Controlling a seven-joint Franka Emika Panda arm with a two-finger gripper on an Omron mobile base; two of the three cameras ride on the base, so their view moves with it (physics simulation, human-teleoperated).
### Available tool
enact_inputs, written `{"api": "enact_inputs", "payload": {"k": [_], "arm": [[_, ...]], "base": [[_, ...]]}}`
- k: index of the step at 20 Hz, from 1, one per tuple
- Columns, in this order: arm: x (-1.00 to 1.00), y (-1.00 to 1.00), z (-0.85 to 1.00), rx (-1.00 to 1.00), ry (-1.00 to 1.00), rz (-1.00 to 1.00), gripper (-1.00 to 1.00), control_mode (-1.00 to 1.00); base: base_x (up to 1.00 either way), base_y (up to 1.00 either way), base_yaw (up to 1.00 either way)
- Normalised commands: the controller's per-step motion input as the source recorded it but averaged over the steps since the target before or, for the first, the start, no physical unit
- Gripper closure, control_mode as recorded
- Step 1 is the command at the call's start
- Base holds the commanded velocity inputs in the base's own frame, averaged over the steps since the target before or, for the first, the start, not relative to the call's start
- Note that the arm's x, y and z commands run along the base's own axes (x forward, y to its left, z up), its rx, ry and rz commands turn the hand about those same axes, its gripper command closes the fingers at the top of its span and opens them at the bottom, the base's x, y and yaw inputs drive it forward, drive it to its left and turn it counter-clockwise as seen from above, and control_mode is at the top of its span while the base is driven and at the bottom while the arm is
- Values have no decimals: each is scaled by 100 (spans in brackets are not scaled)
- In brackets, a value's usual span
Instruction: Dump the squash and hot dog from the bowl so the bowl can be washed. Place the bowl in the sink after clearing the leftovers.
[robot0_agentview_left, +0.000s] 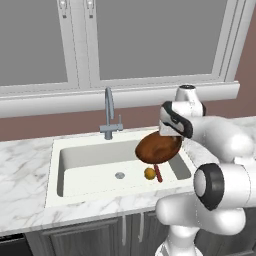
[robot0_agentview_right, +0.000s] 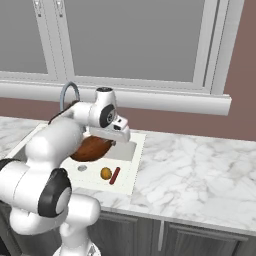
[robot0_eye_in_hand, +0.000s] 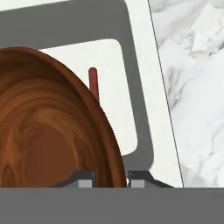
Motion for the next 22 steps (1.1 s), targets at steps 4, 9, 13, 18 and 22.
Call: {"api": "enact_inputs", "payload": {"k": [4, 9, 13, 18, 22], "arm": [[0, 46, -35, 25, 14, 5, 100, -100], [1, 52, -72, 14, 3, 0, 100, -100], [13, 46, -77, 2, 3, 0, 100, -100], [6, 37, -40, 2, 0, 0, 100, -100], [7, 43, -23, 3, 0, 0, 100, -100]], "base": [[0, 0, 0], [0, 0, 0], [0, 0, 0], [0, 0, 0], [0, 0, 0]]}}
